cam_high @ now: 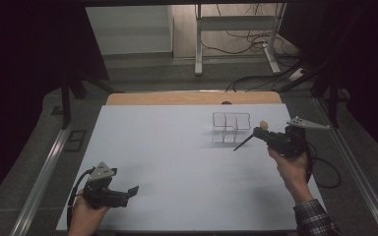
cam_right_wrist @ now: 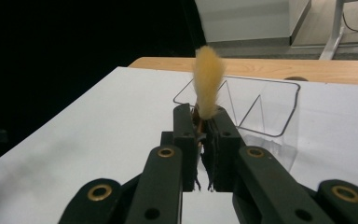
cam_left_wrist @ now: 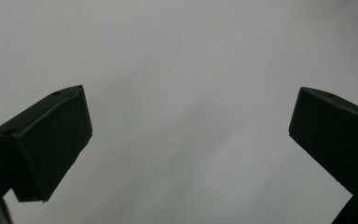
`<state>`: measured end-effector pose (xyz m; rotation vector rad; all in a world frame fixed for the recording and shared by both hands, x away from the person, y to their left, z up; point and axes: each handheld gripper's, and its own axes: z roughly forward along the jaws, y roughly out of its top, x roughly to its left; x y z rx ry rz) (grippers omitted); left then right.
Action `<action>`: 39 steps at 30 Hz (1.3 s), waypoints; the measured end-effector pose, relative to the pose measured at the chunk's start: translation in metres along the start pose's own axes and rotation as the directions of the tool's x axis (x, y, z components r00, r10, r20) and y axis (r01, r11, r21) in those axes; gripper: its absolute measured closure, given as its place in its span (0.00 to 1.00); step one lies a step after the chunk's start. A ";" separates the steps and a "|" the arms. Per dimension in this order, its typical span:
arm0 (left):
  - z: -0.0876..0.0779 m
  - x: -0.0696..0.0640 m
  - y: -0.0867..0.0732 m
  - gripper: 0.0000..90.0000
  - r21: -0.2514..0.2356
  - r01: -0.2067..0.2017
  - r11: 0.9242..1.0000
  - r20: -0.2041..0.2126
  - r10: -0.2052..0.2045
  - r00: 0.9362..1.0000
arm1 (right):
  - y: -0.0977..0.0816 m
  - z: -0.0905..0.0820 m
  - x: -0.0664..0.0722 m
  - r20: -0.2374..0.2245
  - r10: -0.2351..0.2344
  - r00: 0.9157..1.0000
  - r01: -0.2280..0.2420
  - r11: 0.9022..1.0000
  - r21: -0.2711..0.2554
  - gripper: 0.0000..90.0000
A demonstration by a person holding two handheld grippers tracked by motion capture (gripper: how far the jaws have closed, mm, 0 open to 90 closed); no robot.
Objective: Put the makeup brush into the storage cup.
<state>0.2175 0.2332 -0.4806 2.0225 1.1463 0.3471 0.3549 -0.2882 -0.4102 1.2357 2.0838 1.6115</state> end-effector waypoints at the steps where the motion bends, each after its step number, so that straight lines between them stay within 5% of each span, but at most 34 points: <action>1: -0.001 0.001 0.000 0.00 0.001 -0.002 1.000 0.000 0.002 1.000 | 0.000 0.000 -0.001 0.001 0.002 1.000 -0.002 1.000 -0.003 0.93; 39: -0.012 0.008 -0.012 0.00 0.004 0.037 0.999 -0.031 -0.037 0.999 | 0.020 -0.014 -0.036 0.044 0.031 0.999 -0.027 0.995 -0.097 0.93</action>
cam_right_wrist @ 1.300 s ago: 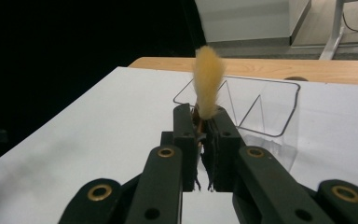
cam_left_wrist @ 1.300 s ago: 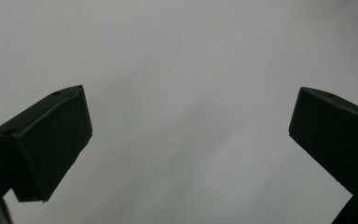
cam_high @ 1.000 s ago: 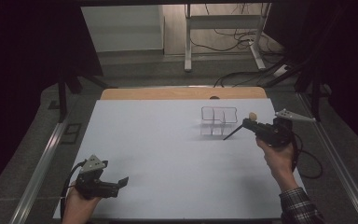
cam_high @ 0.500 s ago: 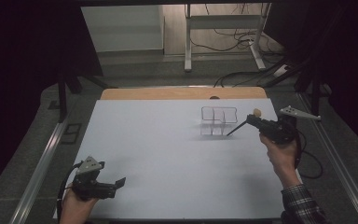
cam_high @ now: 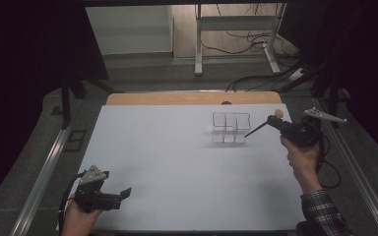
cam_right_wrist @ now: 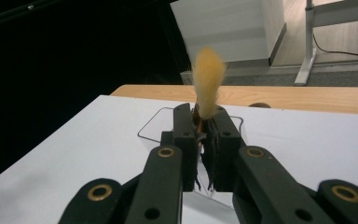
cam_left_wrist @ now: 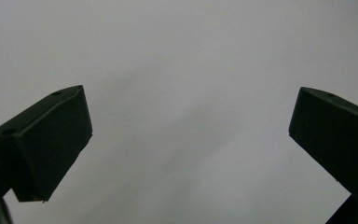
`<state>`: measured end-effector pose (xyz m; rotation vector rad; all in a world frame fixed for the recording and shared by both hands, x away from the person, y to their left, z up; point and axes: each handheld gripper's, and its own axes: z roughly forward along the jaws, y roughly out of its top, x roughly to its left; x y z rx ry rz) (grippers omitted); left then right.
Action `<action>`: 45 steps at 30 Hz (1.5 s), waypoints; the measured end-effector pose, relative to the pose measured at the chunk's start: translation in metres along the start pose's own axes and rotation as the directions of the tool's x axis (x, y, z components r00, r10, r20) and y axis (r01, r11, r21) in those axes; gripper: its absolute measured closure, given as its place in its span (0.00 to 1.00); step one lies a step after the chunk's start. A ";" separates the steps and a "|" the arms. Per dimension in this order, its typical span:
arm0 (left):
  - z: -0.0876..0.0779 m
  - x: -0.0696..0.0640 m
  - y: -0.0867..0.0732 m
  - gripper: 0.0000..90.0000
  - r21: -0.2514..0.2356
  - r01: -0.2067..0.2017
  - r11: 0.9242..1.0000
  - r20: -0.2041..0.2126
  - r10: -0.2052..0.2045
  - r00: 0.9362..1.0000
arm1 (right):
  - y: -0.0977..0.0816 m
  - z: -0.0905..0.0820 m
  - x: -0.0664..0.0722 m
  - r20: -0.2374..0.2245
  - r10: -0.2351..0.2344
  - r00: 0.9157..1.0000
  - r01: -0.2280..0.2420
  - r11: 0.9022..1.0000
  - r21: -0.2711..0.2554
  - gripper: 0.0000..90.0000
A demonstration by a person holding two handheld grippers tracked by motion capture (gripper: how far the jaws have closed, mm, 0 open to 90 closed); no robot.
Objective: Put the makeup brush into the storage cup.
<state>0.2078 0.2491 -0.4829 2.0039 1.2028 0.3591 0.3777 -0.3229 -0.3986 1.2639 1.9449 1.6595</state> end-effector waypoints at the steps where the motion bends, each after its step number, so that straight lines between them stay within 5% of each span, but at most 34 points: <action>1: 0.000 0.000 0.000 0.00 0.000 0.001 1.000 0.000 -0.001 1.000 | 0.001 0.000 -0.001 0.002 -0.001 1.000 0.001 1.000 -0.002 0.93; 27: -0.002 0.002 -0.002 0.00 -0.002 0.008 1.000 -0.013 -0.008 1.000 | 0.016 0.003 -0.014 0.028 -0.007 1.000 0.009 0.999 -0.048 0.93; 45: -0.001 0.002 -0.002 0.00 -0.002 0.006 1.000 -0.014 -0.006 1.000 | 0.019 0.024 -0.016 0.048 -0.024 0.999 0.026 0.999 -0.035 0.93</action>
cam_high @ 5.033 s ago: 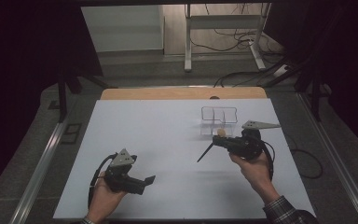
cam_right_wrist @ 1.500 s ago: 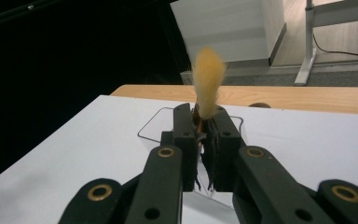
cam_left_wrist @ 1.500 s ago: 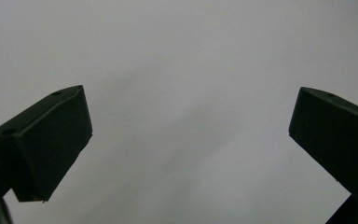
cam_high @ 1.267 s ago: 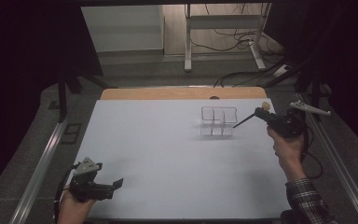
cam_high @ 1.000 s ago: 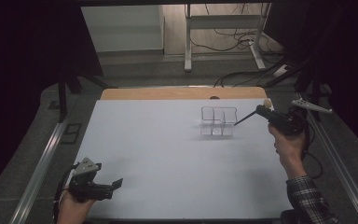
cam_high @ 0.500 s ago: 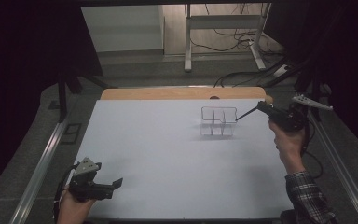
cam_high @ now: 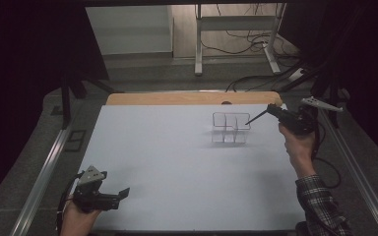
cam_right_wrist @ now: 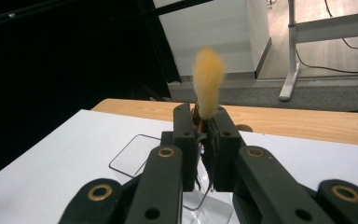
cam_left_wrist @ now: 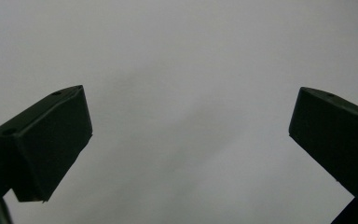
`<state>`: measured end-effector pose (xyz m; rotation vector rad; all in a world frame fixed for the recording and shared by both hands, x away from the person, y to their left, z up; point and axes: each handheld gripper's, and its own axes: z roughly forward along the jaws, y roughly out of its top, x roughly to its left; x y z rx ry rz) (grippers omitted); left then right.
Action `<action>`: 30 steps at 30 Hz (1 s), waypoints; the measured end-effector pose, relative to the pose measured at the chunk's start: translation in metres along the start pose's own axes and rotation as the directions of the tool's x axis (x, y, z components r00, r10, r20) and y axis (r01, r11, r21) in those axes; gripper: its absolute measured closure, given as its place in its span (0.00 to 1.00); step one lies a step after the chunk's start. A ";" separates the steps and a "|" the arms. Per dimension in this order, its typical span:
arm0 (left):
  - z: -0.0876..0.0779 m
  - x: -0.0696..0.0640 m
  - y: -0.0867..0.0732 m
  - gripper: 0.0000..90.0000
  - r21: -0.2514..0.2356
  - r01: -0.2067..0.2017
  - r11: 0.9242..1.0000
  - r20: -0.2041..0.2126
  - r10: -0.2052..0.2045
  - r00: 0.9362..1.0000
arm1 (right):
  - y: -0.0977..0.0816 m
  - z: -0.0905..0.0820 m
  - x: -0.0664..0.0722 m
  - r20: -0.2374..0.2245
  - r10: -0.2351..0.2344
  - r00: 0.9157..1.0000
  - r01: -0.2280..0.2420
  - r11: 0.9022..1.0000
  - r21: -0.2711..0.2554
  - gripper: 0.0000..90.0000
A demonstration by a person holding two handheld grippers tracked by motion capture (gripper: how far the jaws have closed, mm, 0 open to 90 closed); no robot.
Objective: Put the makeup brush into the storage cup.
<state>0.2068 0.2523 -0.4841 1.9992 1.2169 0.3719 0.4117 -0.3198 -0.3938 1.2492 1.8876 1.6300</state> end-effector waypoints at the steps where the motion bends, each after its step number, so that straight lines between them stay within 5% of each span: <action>1: 0.000 0.000 0.000 0.00 0.000 0.000 1.000 0.000 0.000 1.000 | 0.000 0.001 0.000 0.001 0.000 1.000 0.000 1.000 0.002 0.93; 30: 0.001 0.000 0.000 0.00 0.002 -0.006 1.000 0.001 0.006 1.000 | -0.007 0.034 0.009 0.029 -0.051 0.998 0.050 0.998 0.041 0.93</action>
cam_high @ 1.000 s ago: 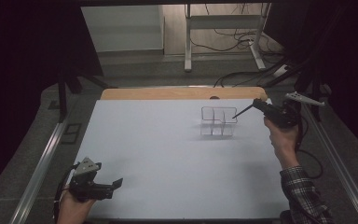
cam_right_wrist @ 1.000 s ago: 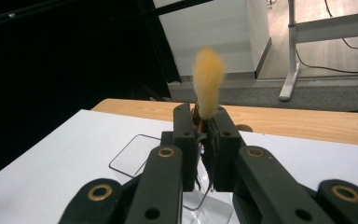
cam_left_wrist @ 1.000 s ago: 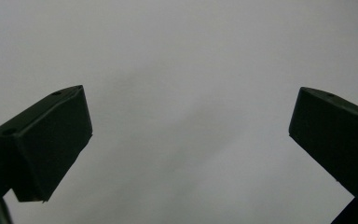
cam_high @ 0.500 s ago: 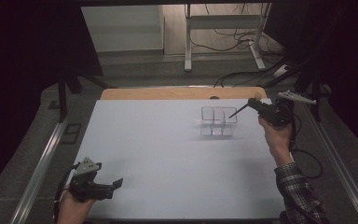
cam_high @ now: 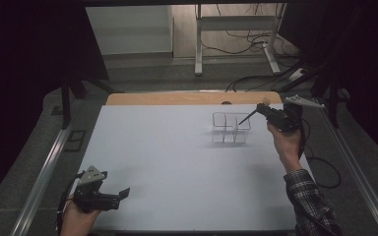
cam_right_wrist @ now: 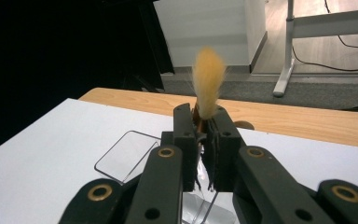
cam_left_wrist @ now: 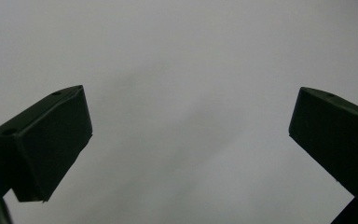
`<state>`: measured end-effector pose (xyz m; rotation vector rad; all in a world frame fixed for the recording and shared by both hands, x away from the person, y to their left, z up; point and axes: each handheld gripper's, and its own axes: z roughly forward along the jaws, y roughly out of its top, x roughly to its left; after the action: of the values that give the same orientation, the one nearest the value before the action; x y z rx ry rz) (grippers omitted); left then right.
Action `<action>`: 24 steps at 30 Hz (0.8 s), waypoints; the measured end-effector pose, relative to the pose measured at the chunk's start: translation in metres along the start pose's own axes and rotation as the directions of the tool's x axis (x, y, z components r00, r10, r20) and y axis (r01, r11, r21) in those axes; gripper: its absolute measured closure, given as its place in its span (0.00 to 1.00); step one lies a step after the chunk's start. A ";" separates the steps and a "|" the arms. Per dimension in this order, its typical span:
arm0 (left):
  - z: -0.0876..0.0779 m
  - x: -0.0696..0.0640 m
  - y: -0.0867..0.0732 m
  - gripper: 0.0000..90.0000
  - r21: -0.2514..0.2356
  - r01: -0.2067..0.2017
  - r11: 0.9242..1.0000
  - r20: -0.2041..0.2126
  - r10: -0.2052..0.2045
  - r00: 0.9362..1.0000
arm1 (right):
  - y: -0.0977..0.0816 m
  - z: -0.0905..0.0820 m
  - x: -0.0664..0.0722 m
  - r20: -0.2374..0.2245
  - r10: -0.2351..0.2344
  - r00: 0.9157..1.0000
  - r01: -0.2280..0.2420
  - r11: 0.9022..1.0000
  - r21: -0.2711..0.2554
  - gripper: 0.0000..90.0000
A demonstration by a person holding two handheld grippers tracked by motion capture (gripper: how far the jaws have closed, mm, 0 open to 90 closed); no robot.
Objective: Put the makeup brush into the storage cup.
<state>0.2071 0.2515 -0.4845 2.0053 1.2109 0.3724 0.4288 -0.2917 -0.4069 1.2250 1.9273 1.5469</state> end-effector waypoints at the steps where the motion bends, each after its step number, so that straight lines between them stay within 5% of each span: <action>1: 0.000 0.000 0.000 0.00 0.000 0.000 1.000 0.000 0.000 1.000 | 0.000 0.001 0.001 0.000 -0.003 1.000 0.003 1.000 0.002 0.93; 24: 0.000 -0.001 0.000 0.00 0.001 -0.006 1.000 0.000 0.006 1.000 | -0.013 0.014 0.006 0.025 -0.062 0.998 0.060 0.997 0.057 0.93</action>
<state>0.2069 0.2506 -0.4844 2.0097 1.2055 0.3746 0.4312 -0.2784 -0.4221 1.1919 1.9843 1.4482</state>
